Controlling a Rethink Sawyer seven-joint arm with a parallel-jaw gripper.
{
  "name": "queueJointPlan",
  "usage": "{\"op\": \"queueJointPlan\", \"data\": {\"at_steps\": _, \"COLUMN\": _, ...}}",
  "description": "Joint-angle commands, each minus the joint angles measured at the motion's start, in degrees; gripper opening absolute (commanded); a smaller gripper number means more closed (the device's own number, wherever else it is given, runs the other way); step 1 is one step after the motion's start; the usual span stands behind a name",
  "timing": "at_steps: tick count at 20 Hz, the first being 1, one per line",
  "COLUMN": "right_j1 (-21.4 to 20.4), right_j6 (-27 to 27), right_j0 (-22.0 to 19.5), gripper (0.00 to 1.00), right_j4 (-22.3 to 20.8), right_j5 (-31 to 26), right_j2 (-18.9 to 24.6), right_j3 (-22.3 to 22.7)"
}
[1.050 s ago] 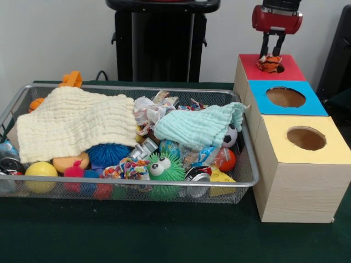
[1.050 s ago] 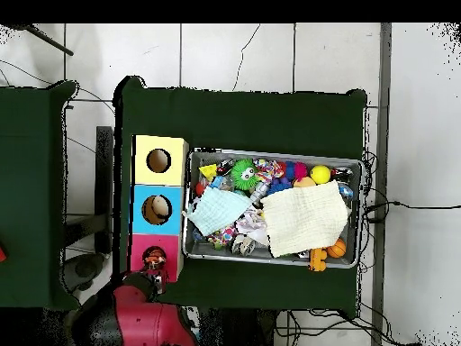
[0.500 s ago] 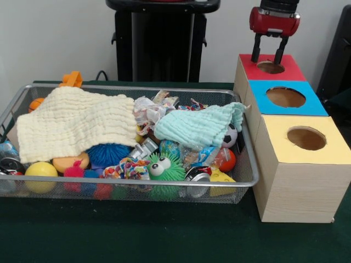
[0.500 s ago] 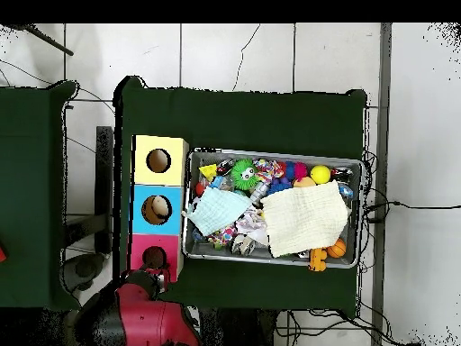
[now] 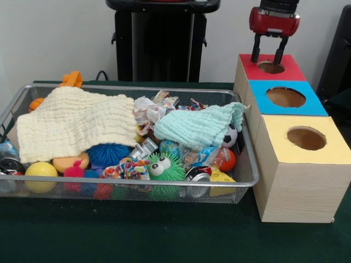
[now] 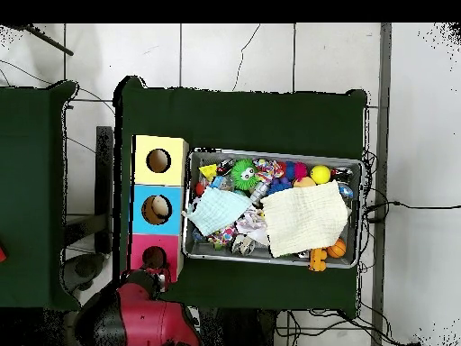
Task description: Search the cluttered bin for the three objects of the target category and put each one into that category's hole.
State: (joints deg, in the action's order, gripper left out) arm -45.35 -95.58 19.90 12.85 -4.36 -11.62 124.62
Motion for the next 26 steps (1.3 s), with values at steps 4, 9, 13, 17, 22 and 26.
{"op": "queueJointPlan", "data": {"at_steps": 4, "right_j1": -5.07, "right_j6": -9.10, "right_j0": -5.45, "gripper": 1.00, "right_j4": -0.26, "right_j5": -4.33, "right_j2": 5.37, "right_j3": 0.33}}
{"op": "queueJointPlan", "data": {"at_steps": 9, "right_j1": -10.20, "right_j6": -6.22, "right_j0": -8.39, "gripper": 1.00, "right_j4": -1.28, "right_j5": -10.07, "right_j2": 5.24, "right_j3": 0.23}}
{"op": "queueJointPlan", "data": {"at_steps": 13, "right_j1": -14.74, "right_j6": -4.33, "right_j0": -10.70, "gripper": 1.00, "right_j4": -1.93, "right_j5": -13.84, "right_j2": 5.58, "right_j3": 1.26}}
{"op": "queueJointPlan", "data": {"at_steps": 17, "right_j1": -17.39, "right_j6": -3.41, "right_j0": -11.80, "gripper": 1.00, "right_j4": -2.28, "right_j5": -17.66, "right_j2": 5.15, "right_j3": 0.64}}
{"op": "queueJointPlan", "data": {"at_steps": 22, "right_j1": -18.59, "right_j6": -0.59, "right_j0": -16.06, "gripper": 1.00, "right_j4": -3.39, "right_j5": -16.04, "right_j2": 6.58, "right_j3": 2.40}}
{"op": "queueJointPlan", "data": {"at_steps": 26, "right_j1": -18.67, "right_j6": 1.82, "right_j0": -21.06, "gripper": 1.00, "right_j4": -5.00, "right_j5": -13.35, "right_j2": 9.02, "right_j3": 4.08}}
